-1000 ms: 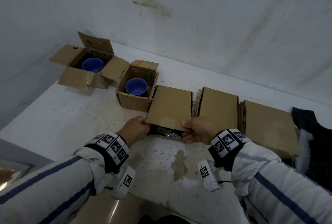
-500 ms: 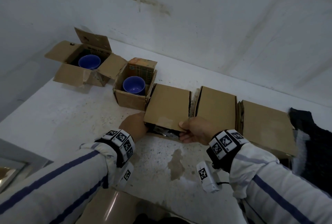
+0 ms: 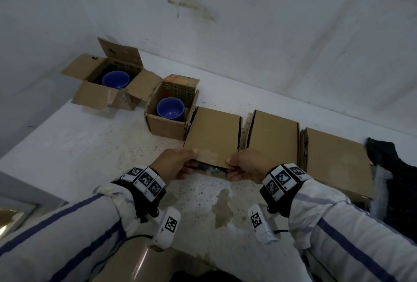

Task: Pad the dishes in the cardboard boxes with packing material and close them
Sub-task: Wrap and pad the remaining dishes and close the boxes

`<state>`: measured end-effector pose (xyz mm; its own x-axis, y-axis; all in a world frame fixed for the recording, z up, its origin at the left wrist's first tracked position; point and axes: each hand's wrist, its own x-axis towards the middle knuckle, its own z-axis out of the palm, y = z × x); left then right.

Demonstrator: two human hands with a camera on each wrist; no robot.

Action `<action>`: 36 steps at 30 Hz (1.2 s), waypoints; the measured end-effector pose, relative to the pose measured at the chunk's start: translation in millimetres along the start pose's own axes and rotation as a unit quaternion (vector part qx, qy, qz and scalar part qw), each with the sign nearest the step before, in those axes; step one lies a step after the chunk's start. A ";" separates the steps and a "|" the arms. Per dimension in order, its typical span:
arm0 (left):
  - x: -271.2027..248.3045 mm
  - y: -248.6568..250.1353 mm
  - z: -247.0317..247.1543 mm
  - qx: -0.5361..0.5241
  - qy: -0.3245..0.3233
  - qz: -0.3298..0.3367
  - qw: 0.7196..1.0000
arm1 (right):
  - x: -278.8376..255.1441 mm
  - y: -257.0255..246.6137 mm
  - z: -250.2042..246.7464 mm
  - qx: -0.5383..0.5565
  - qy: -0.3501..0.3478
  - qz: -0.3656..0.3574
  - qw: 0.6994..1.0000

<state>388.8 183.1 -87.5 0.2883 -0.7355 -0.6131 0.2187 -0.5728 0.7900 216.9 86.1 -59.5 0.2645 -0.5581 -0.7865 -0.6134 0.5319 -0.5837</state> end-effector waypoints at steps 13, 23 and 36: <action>-6.0 -0.1 -4.9 0.110 -0.039 0.007 0.993 | -4.7 0.2 -1.3 0.000 0.006 -0.001 1.000; -13.0 -17.8 5.4 0.089 0.064 0.070 0.991 | -7.6 1.1 -0.4 0.006 0.018 0.003 1.000; -5.8 -2.7 -10.0 0.082 -0.061 0.016 0.995 | -3.3 -1.7 2.7 0.010 0.039 -0.013 0.999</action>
<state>395.8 192.6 -86.0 0.1749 -0.7875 -0.5910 0.0524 -0.5920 0.8042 219.0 88.8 -56.5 0.2200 -0.6197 -0.7534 -0.5926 0.5286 -0.6079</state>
